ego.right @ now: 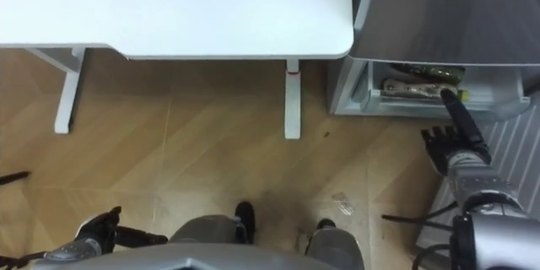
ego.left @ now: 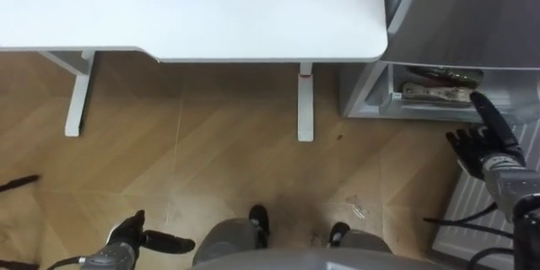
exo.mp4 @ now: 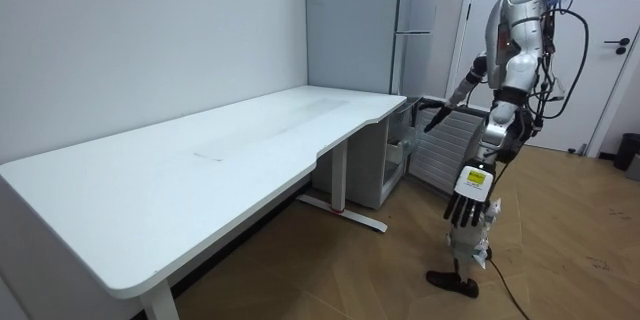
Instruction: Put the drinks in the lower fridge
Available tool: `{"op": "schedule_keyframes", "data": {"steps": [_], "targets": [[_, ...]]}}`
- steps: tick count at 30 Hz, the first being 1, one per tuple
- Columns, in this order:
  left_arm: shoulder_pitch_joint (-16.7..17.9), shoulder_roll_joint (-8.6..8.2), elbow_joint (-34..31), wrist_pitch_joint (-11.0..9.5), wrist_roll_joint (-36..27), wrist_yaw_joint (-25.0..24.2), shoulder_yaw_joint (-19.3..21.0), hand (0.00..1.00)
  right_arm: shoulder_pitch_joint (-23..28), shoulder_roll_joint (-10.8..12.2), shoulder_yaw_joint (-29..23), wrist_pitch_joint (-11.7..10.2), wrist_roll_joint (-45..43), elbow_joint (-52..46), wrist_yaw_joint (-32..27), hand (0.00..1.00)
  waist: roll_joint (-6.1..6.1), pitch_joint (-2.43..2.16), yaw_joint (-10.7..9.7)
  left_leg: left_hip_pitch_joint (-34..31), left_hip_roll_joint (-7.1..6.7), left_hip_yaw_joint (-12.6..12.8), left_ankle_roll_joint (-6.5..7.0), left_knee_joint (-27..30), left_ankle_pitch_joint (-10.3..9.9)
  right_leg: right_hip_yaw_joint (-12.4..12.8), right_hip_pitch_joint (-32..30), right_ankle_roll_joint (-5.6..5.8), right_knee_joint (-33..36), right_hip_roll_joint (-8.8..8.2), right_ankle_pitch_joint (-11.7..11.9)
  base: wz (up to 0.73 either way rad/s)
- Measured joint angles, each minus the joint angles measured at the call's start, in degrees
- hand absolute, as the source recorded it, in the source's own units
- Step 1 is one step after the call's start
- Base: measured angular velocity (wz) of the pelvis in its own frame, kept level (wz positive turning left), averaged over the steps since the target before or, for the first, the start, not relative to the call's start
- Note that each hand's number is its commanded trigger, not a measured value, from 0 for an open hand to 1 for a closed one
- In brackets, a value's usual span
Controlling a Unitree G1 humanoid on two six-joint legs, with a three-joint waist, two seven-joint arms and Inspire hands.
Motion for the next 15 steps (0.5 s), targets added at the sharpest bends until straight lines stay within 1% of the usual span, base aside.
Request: {"op": "schedule_keyframes", "data": {"steps": [1,3,4,5,6,9,11,13,14,15], "targets": [[0.0,0.0,0.0,0.0,0.0,0.0,0.0,0.0,-0.3,0.1,-0.7,0.0,0.1,0.0,0.0,0.0,-0.19,0.23,0.0,-0.2,-0.03,0.0,-0.01,0.1,0.0,0.0,-0.4,-0.01,0.1,-0.1,-0.2,0.0],[0.0,-0.04,0.0,0.0,0.0,0.0,0.0,0.0,-1.1,0.0,-1.1,-0.2,0.2,0.1,0.0,0.0,-0.21,0.28,0.0,-1.3,-0.04,-0.1,0.02,0.7,-0.1,0.1,-1.8,-0.06,0.8,-0.17,-0.4,0.0],[-0.1,-0.07,0.0,0.0,0.0,0.0,0.0,0.0,-1.9,-0.1,-1.6,-0.3,0.2,0.3,0.0,0.0,-0.11,0.31,-0.1,-2.3,-0.06,-0.1,0.04,1.1,-0.1,0.1,-2.7,-0.12,2.0,-0.32,-0.5,0.0],[-0.2,-0.12,0.0,0.0,-0.1,0.0,0.0,0.0,-2.8,-0.2,-2.0,-0.3,0.2,0.5,0.0,0.0,0.14,0.5,-0.3,-3.6,-0.1,-0.1,0.09,2.0,-0.1,0.1,-3.9,-0.18,3.1,-0.58,-0.7,0.04],[-0.3,-0.14,0.0,0.0,-0.1,0.0,-0.1,0.0,-3.1,-0.2,-2.1,-0.3,0.2,0.6,0.0,0.0,0.25,0.55,-0.5,-4.2,-0.17,-0.1,0.1,2.5,-0.2,0.0,-4.5,-0.2,3.6,-0.75,-0.9,0.05],[-1.0,-0.17,0.4,0.0,-0.3,0.0,-0.6,0.0,-4.2,-0.3,-2.1,-0.4,0.4,0.5,-0.1,0.0,0.79,0.91,-0.4,-7.4,-0.71,-0.1,0.46,5.2,-0.5,0.3,-8.3,-0.19,8.0,-1.83,-2.4,0.08],[-1.5,-0.1,0.4,0.2,0.1,0.1,-1.3,0.0,-5.4,-0.3,-2.1,-0.4,0.4,1.0,-0.6,0.0,1.21,1.08,-0.4,-10.8,-0.71,-0.2,0.59,8.8,-1.8,0.6,-11.8,-0.26,11.9,-2.31,-4.1,0.08],[-1.6,-0.08,0.5,0.5,0.0,0.3,-1.1,0.0,-6.6,-0.2,-2.3,-0.4,0.4,0.9,-0.7,0.0,1.2,1.14,-0.4,-16.3,-0.65,-0.2,0.58,15.5,-4.2,1.4,-17.6,-0.46,18.9,-3.17,-7.0,0.04],[-1.6,-0.06,0.5,0.7,-0.2,0.4,-1.1,0.0,-6.9,-0.2,-2.7,-0.4,0.4,0.9,-0.9,0.0,1.2,1.14,-0.3,-17.8,-0.58,-0.2,0.54,17.1,-4.7,1.5,-19.0,-0.54,20.6,-3.28,-7.6,0.0],[-1.5,-0.05,0.6,1.2,-0.3,0.7,-1.2,0.0,-7.8,-0.2,-3.1,-0.4,0.4,0.9,-1.7,0.0,1.11,1.16,-0.1,-20.7,-0.46,-0.2,0.5,20.4,-5.7,2.1,-22.1,-0.7,24.0,-3.51,-8.7,-0.04]]}}
